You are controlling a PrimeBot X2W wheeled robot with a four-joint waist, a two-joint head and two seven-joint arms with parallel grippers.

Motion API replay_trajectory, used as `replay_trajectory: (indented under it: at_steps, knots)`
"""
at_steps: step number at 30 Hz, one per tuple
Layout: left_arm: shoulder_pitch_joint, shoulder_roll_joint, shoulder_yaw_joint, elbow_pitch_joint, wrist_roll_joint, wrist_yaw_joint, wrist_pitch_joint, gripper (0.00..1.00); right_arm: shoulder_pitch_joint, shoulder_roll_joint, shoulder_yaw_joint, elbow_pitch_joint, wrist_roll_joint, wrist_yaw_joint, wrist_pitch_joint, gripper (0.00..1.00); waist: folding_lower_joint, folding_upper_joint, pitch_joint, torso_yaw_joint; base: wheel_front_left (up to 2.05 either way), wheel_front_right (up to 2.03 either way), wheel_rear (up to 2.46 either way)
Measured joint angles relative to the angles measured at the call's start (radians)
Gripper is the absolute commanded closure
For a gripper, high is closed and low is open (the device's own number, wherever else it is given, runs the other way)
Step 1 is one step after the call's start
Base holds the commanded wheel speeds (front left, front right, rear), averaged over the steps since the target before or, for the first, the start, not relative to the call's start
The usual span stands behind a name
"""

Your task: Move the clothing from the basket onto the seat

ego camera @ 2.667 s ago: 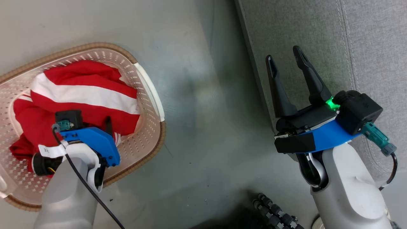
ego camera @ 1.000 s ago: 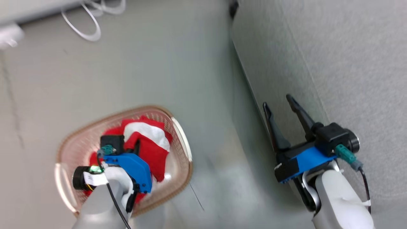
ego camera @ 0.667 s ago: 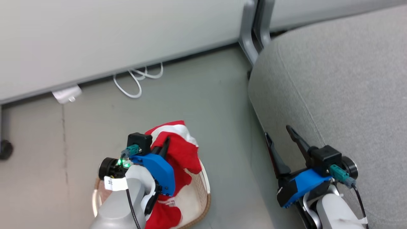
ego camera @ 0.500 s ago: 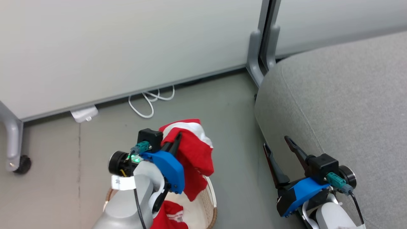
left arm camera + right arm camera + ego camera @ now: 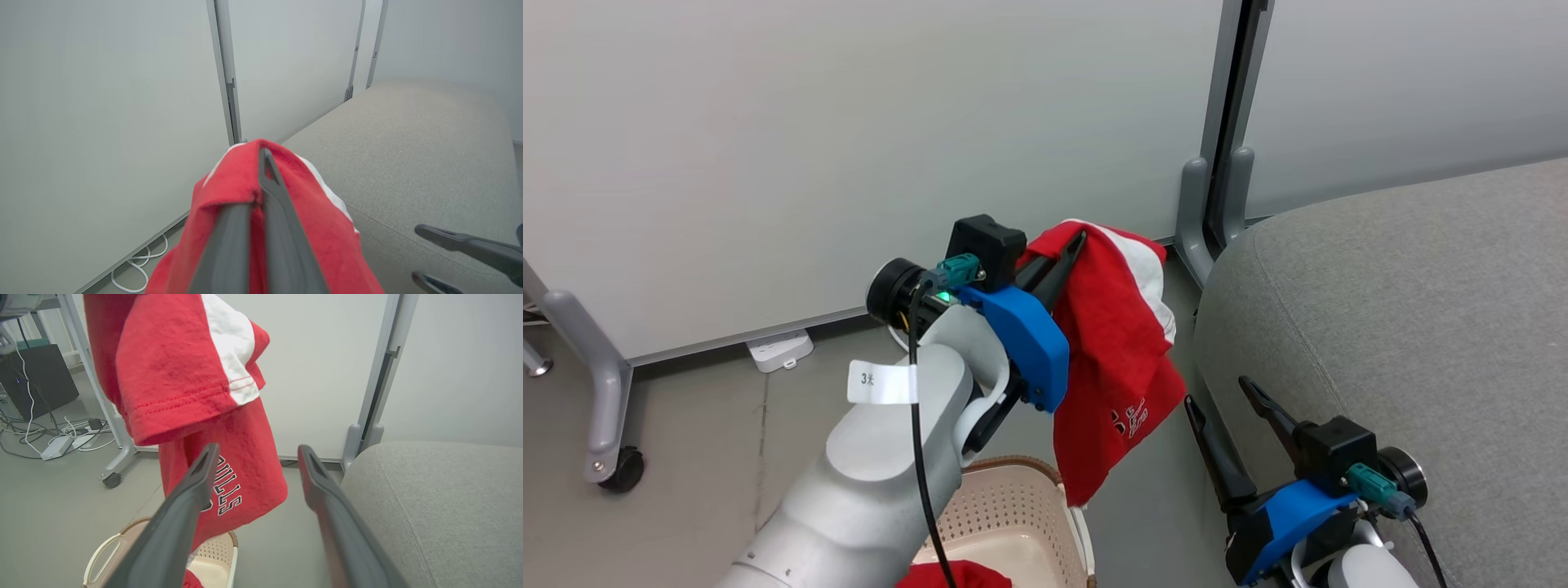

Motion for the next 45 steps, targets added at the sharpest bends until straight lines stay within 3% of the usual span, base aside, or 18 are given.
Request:
replay_trajectory:
  at_steps: [11,27,38,45]
  knots:
    - [0.001,0.005,-0.002,-0.020,-0.015,0.010,0.005,1.00,0.015,0.000,0.017,-0.025,0.003,0.000,0.014,0.00,0.0002,0.0000,0.008,-0.014,0.00,0.00,0.00]
    - [0.015,0.005,-0.017,-0.022,-0.032,0.024,0.001,1.00,-0.078,0.000,0.172,-0.061,0.030,0.000,0.086,0.00,0.0002,-0.0001,0.038,-0.014,0.00,0.00,0.00]
    - [0.012,0.002,-0.046,-0.033,-0.053,0.024,-0.001,1.00,-0.221,0.000,0.206,0.089,-0.002,0.000,0.099,0.00,0.0002,0.0000,0.050,0.004,0.00,0.00,0.00]
    - [0.005,0.001,-0.068,-0.043,-0.071,0.025,0.003,1.00,-0.298,0.000,0.207,0.214,0.040,0.000,0.063,0.00,0.0003,-0.0001,0.052,0.014,0.00,0.00,0.00]
